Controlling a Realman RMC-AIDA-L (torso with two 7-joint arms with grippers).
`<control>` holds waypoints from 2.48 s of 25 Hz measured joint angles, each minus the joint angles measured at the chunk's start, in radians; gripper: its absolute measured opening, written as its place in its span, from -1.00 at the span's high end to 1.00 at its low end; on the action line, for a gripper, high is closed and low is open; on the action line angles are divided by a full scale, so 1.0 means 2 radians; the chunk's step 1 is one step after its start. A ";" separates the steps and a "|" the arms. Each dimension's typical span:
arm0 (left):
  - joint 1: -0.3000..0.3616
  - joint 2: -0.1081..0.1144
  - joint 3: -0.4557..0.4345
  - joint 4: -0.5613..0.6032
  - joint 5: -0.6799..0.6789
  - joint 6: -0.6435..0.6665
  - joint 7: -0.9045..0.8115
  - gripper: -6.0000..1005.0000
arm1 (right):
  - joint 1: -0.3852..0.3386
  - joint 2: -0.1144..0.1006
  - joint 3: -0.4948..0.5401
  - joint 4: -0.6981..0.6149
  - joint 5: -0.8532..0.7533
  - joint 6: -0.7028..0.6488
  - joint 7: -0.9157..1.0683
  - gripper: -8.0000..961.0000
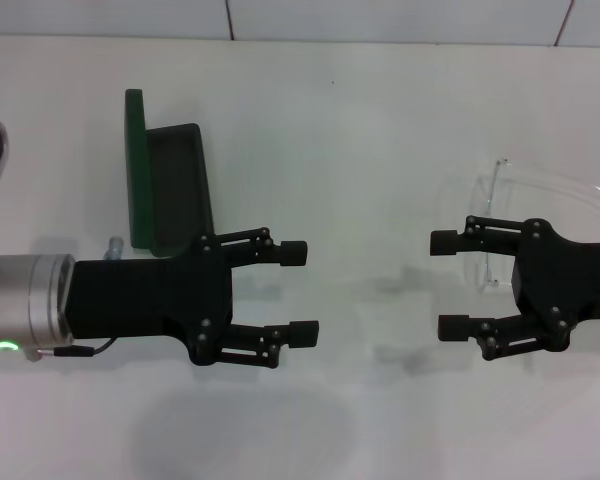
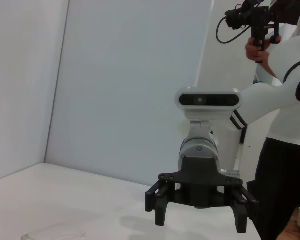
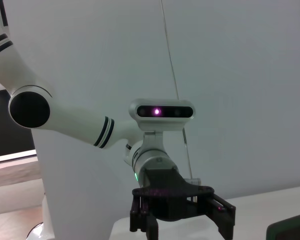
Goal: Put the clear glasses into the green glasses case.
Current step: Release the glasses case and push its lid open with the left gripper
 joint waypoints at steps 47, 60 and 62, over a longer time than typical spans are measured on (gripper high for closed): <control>-0.073 -0.053 -0.099 0.424 0.597 -0.246 -0.735 -0.36 | -0.064 0.002 0.204 -0.115 -0.108 0.154 -0.007 -0.82; -0.115 -0.054 -0.066 0.430 0.690 -0.151 -0.816 -0.34 | -0.060 0.003 0.203 -0.123 -0.132 0.152 0.004 -0.82; -0.121 -0.054 -0.064 0.427 0.700 -0.146 -0.821 -0.33 | -0.062 0.002 0.204 -0.123 -0.137 0.152 0.005 -0.82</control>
